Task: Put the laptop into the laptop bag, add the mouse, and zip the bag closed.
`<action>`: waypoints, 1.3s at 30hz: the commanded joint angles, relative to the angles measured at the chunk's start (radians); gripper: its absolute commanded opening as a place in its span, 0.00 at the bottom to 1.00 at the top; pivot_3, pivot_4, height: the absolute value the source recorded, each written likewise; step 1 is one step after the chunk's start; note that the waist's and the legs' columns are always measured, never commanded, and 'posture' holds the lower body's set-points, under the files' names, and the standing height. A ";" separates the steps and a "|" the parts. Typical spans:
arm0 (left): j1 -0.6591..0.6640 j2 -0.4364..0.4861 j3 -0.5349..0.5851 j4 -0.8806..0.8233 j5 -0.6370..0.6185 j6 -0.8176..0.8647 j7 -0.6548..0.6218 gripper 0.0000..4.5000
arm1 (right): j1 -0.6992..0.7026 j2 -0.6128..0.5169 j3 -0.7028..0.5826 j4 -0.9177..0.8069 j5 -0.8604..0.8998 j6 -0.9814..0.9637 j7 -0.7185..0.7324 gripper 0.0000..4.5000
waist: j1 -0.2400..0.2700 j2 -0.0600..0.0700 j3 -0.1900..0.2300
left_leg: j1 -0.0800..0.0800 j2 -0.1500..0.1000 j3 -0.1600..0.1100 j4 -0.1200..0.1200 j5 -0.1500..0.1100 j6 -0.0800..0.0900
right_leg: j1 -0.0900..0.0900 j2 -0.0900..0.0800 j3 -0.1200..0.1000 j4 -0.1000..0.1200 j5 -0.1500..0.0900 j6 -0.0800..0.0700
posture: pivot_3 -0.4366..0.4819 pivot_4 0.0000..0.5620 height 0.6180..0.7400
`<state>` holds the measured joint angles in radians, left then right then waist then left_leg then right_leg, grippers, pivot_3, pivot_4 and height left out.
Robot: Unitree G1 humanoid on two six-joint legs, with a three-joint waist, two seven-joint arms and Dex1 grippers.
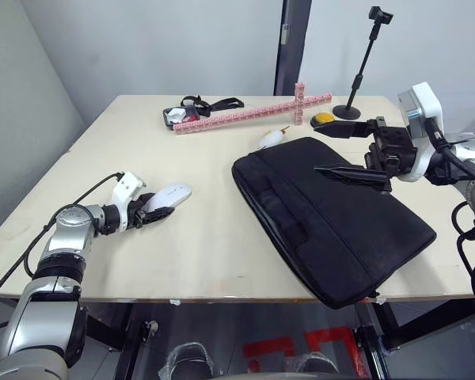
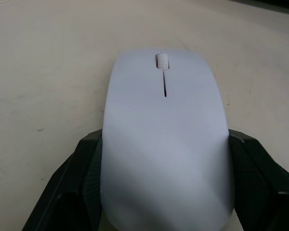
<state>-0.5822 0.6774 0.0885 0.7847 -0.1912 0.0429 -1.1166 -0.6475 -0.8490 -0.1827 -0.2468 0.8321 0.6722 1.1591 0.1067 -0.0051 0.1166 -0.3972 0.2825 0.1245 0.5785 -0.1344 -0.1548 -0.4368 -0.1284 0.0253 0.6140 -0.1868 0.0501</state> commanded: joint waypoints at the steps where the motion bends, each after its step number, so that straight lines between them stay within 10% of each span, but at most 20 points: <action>1: 0.037 0.058 0.040 -0.173 -0.058 0.049 -0.056 0.62 | -0.010 -0.016 0.009 -0.023 0.019 0.031 0.005 1.00 | -0.002 0.000 0.000 | 0.000 0.000 0.000 0.000 0.000 0.000 | 0.000 0.000 0.000 0.000 0.000 0.000 | 0.48 0.27 1.00; 14: 0.280 0.206 0.116 -0.800 -0.257 0.363 -0.094 0.62 | 0.033 0.050 0.257 -0.116 -0.184 0.065 -0.158 1.00 | -0.009 0.001 0.001 | 0.000 0.000 0.000 -0.002 -0.005 -0.010 | -0.002 0.000 0.000 0.000 0.000 0.000 | 0.48 0.27 1.00; 39: 0.417 0.206 0.108 -1.005 -0.299 0.408 -0.031 0.62 | 0.065 0.337 0.656 0.058 -0.822 -0.091 -0.471 0.94 | -0.026 0.001 0.001 | 0.000 0.000 0.000 -0.004 -0.003 -0.017 | -0.003 0.000 0.000 -0.001 0.000 0.008 | 0.48 0.27 1.00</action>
<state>-0.1656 0.8763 0.1775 -0.1845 -0.4702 0.4488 -1.1528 -0.5748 -0.5135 0.4778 -0.1723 0.0347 0.5985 0.6955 0.0808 -0.0037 0.1175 -0.3974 0.2827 0.1248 0.5745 -0.1370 -0.1717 -0.4397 -0.1280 0.0253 0.6132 -0.1869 0.0586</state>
